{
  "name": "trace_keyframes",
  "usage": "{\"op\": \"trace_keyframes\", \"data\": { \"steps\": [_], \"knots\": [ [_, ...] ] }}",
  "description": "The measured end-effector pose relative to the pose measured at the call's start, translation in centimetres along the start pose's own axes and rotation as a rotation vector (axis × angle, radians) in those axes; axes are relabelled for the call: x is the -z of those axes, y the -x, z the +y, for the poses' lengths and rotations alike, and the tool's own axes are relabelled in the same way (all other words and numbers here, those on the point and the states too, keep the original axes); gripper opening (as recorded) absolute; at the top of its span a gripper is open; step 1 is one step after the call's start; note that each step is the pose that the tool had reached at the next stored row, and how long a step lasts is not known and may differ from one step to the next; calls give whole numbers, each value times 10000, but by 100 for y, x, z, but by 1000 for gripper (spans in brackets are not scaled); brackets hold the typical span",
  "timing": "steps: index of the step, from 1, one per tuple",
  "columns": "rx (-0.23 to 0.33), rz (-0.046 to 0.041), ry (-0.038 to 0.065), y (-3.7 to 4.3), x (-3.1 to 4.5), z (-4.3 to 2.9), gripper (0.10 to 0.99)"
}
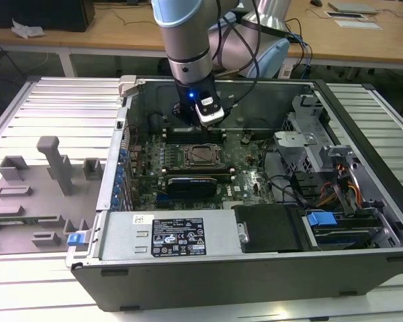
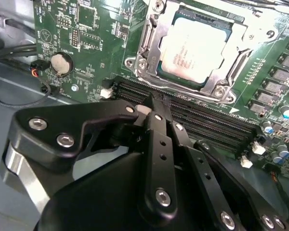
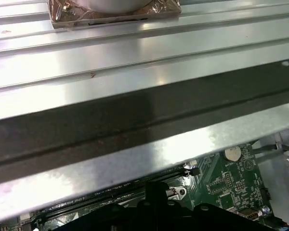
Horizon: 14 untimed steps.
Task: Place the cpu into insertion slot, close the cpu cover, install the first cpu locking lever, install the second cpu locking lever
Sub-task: 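Install the first cpu locking lever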
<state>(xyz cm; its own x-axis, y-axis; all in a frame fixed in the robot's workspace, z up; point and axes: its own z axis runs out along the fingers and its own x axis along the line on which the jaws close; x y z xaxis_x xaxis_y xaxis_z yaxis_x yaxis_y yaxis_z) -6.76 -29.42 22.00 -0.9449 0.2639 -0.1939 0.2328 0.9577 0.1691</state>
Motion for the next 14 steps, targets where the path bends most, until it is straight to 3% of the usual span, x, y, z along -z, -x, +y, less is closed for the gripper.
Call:
{"op": "trace_keyframes", "data": {
  "steps": [1, 2, 7, 9, 11, 13, 14],
  "knots": [
    [2, 38, -51, -1, -1, 3, 106],
    [3, 222, -216, -3, -5, 11, 106],
    [9, 241, -248, 2, -5, 1, 106],
    [28, 269, -381, 21, 2, -57, 106],
    [35, 287, -437, 39, 7, -111, 106],
    [67, 324, -628, 73, 17, -207, 106],
    [90, 326, -721, 78, 17, -216, 106]
  ]
}}
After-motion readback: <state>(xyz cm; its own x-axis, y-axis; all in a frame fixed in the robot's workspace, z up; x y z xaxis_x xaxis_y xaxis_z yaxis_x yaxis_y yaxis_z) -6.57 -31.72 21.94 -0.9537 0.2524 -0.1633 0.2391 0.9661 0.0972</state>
